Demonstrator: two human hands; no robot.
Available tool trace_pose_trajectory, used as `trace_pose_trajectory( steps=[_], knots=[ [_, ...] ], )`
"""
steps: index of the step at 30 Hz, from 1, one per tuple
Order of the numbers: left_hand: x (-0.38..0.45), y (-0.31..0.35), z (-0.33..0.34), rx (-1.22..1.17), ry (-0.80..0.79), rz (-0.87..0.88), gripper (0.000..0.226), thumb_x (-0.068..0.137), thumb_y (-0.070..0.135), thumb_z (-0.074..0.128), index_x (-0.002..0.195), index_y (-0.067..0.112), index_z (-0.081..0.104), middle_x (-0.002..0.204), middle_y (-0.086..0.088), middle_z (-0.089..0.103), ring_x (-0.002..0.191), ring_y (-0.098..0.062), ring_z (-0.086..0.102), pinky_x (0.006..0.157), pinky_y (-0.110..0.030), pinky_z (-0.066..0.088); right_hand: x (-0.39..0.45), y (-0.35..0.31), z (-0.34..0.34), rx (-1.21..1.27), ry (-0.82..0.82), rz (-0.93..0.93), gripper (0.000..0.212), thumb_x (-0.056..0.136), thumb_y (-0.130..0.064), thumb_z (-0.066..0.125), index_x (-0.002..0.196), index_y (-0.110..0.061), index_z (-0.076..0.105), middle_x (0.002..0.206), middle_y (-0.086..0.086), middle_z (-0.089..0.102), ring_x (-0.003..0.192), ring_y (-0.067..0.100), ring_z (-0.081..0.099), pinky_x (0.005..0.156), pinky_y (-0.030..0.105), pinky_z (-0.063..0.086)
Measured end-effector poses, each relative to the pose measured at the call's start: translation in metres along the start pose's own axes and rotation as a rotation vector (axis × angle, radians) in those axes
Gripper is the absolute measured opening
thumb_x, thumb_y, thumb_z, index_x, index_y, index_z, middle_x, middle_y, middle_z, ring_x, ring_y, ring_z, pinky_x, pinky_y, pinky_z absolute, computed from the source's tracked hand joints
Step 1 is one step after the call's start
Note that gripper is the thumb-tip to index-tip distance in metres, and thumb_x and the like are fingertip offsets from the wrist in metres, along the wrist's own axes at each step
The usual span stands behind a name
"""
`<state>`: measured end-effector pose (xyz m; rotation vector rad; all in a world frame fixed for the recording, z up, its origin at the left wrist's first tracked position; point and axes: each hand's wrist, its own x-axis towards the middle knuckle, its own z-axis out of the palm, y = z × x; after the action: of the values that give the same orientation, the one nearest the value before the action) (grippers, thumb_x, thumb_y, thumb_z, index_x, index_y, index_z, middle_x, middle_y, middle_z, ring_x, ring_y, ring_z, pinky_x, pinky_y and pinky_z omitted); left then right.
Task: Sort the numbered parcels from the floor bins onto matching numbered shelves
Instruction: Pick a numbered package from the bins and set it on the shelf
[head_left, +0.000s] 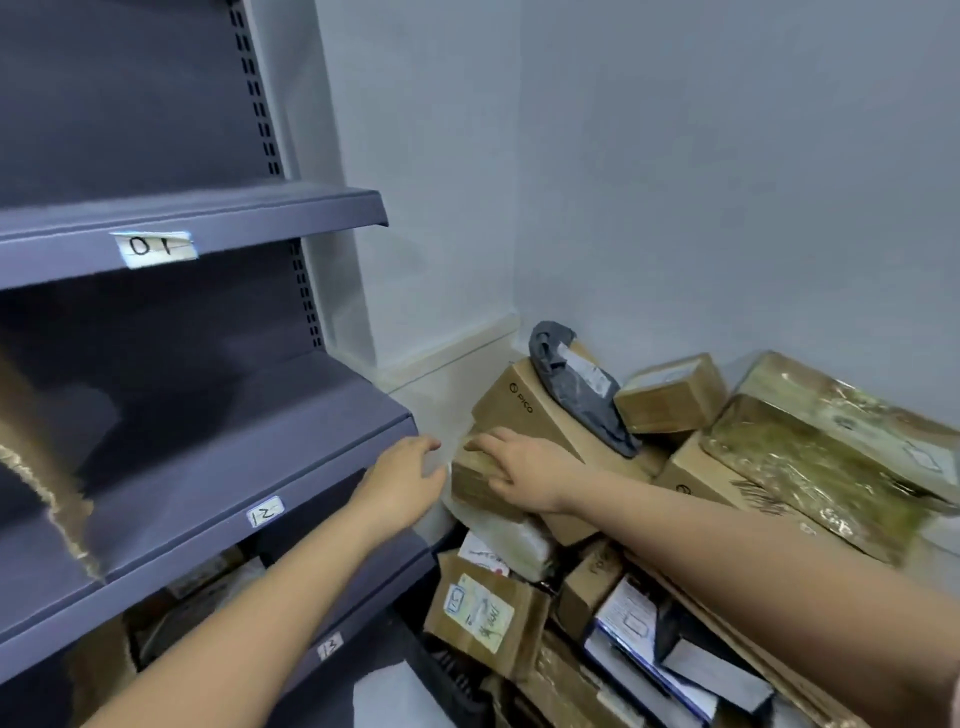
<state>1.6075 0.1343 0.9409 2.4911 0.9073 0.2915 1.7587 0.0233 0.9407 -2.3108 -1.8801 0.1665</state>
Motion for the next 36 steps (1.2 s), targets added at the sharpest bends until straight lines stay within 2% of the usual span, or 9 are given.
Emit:
trace_pose_trajectory(
  steps=[6, 10, 14, 17, 19, 21, 24, 27, 36],
  knots=[
    [0.037, 0.063, 0.014, -0.037, -0.075, 0.141, 0.048, 0.098, 0.033, 0.047, 0.144, 0.019, 0.041, 0.147, -0.001, 0.044, 0.131, -0.017, 0.043, 0.104, -0.028, 0.033, -0.041, 0.055, -0.026, -0.048, 0.068, 0.090, 0.050, 0.096, -0.025, 0.048, 0.145, -0.022, 0.037, 0.144, 0.002, 0.041, 0.108, 0.024, 0.057, 0.080, 0.034, 0.047],
    [0.067, 0.093, 0.026, -0.067, -0.107, 0.157, 0.049, 0.098, 0.035, 0.048, 0.143, 0.018, 0.041, 0.146, -0.001, 0.043, 0.129, -0.019, 0.045, 0.106, -0.033, 0.038, -0.047, 0.104, -0.034, -0.049, 0.062, 0.184, 0.050, 0.096, -0.028, 0.046, 0.145, -0.024, 0.034, 0.142, 0.002, 0.041, 0.116, 0.023, 0.054, 0.090, 0.041, 0.048],
    [0.104, 0.116, 0.034, -0.050, -0.089, 0.172, 0.051, 0.097, 0.037, 0.050, 0.143, 0.017, 0.041, 0.145, -0.001, 0.045, 0.130, -0.019, 0.045, 0.106, -0.035, 0.039, -0.033, 0.153, -0.049, -0.064, 0.083, 0.236, 0.049, 0.096, -0.030, 0.047, 0.143, -0.022, 0.036, 0.137, 0.005, 0.045, 0.116, 0.026, 0.054, 0.088, 0.038, 0.048],
    [0.135, 0.130, 0.035, -0.040, -0.071, 0.173, 0.046, 0.096, 0.036, 0.051, 0.139, 0.019, 0.046, 0.136, 0.000, 0.052, 0.119, -0.019, 0.051, 0.095, -0.031, 0.043, -0.013, 0.189, -0.063, -0.066, 0.098, 0.273, 0.050, 0.096, -0.030, 0.046, 0.145, -0.025, 0.034, 0.141, 0.003, 0.043, 0.118, 0.026, 0.053, 0.090, 0.039, 0.048],
    [0.158, 0.137, 0.035, -0.038, -0.057, 0.165, 0.032, 0.095, 0.035, 0.052, 0.124, 0.021, 0.055, 0.117, 0.001, 0.059, 0.101, -0.016, 0.054, 0.081, -0.028, 0.042, 0.001, 0.211, -0.074, -0.052, 0.119, 0.285, 0.050, 0.096, -0.028, 0.045, 0.145, -0.026, 0.034, 0.142, 0.001, 0.042, 0.120, 0.025, 0.052, 0.093, 0.039, 0.046],
    [0.181, 0.140, 0.039, -0.041, -0.035, 0.120, 0.008, 0.095, 0.033, 0.054, 0.090, 0.025, 0.053, 0.089, 0.007, 0.055, 0.084, -0.013, 0.051, 0.069, -0.027, 0.040, 0.014, 0.232, -0.084, -0.058, 0.123, 0.289, 0.049, 0.098, -0.028, 0.045, 0.145, -0.025, 0.034, 0.144, 0.001, 0.040, 0.123, 0.024, 0.050, 0.097, 0.037, 0.044],
    [0.211, 0.140, 0.055, -0.078, -0.012, 0.027, 0.038, 0.094, 0.028, 0.056, 0.066, 0.028, 0.031, 0.069, 0.012, 0.040, 0.062, -0.002, 0.039, 0.056, -0.020, 0.033, 0.033, 0.259, -0.094, -0.085, 0.100, 0.314, 0.051, 0.098, -0.026, 0.047, 0.147, -0.023, 0.033, 0.146, 0.003, 0.038, 0.122, 0.026, 0.051, 0.096, 0.036, 0.043],
    [0.233, 0.143, 0.070, -0.148, 0.001, -0.053, 0.043, 0.092, 0.025, 0.058, 0.063, 0.026, 0.026, 0.065, 0.009, 0.035, 0.057, -0.002, 0.032, 0.052, -0.020, 0.028, 0.055, 0.281, -0.095, -0.095, 0.068, 0.329, 0.052, 0.098, -0.025, 0.047, 0.147, -0.023, 0.031, 0.147, 0.003, 0.037, 0.120, 0.028, 0.052, 0.095, 0.038, 0.045],
    [0.291, 0.143, 0.118, -0.223, -0.068, -0.210, 0.027, 0.086, 0.027, 0.065, 0.071, 0.014, 0.046, 0.068, 0.002, 0.049, 0.061, -0.013, 0.046, 0.054, -0.027, 0.035, 0.093, 0.310, -0.077, -0.100, -0.059, 0.313, 0.049, 0.098, -0.032, 0.046, 0.145, -0.024, 0.033, 0.144, 0.002, 0.040, 0.122, 0.025, 0.051, 0.096, 0.039, 0.046]
  ],
)
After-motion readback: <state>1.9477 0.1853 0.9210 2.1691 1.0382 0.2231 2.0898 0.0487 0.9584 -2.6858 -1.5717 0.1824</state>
